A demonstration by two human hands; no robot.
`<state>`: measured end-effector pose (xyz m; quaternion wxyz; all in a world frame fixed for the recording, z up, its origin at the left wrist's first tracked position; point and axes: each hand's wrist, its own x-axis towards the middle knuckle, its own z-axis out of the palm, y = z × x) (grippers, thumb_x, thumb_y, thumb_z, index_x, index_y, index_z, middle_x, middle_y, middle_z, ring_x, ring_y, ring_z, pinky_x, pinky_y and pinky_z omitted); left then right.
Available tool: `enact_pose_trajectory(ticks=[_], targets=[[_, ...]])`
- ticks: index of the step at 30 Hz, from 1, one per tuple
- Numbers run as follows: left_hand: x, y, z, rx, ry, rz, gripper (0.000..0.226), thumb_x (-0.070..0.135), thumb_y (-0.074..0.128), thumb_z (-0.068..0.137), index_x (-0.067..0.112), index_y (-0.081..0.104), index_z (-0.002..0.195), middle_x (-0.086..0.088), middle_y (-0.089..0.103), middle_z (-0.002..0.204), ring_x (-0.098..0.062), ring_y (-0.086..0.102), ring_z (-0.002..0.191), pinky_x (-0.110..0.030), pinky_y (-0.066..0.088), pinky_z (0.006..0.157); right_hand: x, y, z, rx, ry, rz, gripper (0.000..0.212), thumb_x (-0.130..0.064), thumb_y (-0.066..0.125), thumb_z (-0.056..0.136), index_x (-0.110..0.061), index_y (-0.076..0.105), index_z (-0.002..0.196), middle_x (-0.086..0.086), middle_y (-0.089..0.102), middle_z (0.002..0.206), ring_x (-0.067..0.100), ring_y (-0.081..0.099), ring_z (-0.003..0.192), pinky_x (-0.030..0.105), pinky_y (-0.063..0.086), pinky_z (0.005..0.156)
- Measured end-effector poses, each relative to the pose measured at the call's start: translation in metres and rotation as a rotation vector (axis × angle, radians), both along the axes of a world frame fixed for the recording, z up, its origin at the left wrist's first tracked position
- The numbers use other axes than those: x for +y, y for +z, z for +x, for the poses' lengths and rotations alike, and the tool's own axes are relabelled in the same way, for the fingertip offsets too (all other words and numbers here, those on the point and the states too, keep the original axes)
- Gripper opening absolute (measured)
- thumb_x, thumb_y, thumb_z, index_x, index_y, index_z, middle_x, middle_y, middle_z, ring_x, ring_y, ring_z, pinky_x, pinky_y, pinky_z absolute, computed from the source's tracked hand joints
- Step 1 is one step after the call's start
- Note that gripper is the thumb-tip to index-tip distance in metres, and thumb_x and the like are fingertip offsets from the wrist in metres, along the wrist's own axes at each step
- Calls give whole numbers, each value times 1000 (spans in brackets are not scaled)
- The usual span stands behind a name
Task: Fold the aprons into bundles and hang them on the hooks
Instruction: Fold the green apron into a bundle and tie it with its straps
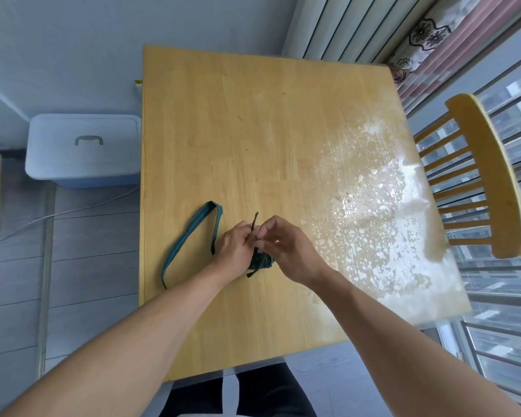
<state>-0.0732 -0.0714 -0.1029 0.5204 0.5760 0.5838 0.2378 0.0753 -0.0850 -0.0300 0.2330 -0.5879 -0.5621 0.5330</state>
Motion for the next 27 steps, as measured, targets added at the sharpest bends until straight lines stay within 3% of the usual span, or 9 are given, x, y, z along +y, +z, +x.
enact_pose_trajectory(ticks=[2, 5, 9, 12, 15, 19, 24, 27], targets=[[-4, -4, 3, 20, 11, 23, 36, 19, 41, 106, 24, 58, 74, 8, 54, 83, -16, 59, 79, -32, 47, 69, -5, -1, 0, 23, -36, -18, 17, -4, 62, 98, -21, 60, 97, 0, 70, 92, 18, 68, 79, 31, 57, 72], [-9, -10, 5, 28, 45, 84, 27, 19, 43, 107, 14, 62, 88, 9, 55, 85, -13, 58, 79, -30, 47, 69, -8, -2, 0, 62, -174, -181, 15, 2, 59, 98, -8, 60, 110, 2, 71, 98, 9, 64, 66, 22, 50, 59], [-5, -14, 3, 53, 75, 120, 39, 33, 40, 108, 9, 63, 89, -2, 61, 82, -21, 60, 80, -36, 48, 73, -8, -13, 5, -257, -272, -232, 13, -10, 75, 89, -12, 75, 102, 0, 77, 86, 6, 66, 61, 26, 55, 60], [-7, -17, 2, 53, 51, 158, 36, 31, 41, 108, 12, 62, 85, 0, 60, 82, -17, 58, 79, -33, 46, 72, 0, -19, 1, -355, -175, -176, 9, -14, 80, 85, -14, 80, 94, -3, 77, 86, 9, 70, 72, 21, 53, 62], [-6, -17, 2, 33, 58, 173, 36, 30, 41, 108, 12, 62, 83, 2, 59, 81, -16, 57, 78, -31, 46, 72, 10, -22, -7, -441, -99, -99, 11, -14, 78, 84, -15, 75, 95, -4, 75, 83, 15, 70, 77, 28, 57, 66], [-4, -17, 0, -38, 116, 87, 42, 38, 39, 108, 13, 65, 87, 1, 65, 85, -20, 63, 84, -33, 52, 75, 10, -34, -12, -614, 108, 96, 18, -10, 57, 92, -14, 67, 106, 0, 69, 90, 21, 64, 79, 28, 48, 65], [-4, -13, 4, -17, 154, 86, 40, 36, 41, 107, 11, 61, 84, 3, 56, 86, -13, 56, 79, -30, 49, 73, 2, -43, -11, -744, 236, 307, 21, -10, 50, 97, -10, 65, 111, 8, 64, 91, 18, 46, 65, 26, 35, 60], [-7, -16, 3, -14, 135, 80, 37, 35, 40, 108, 16, 59, 82, 6, 53, 86, -8, 53, 77, -23, 44, 71, 5, -42, -14, -867, 299, 333, 16, -9, 49, 99, -10, 57, 112, 8, 64, 90, 20, 46, 65, 30, 36, 56]])
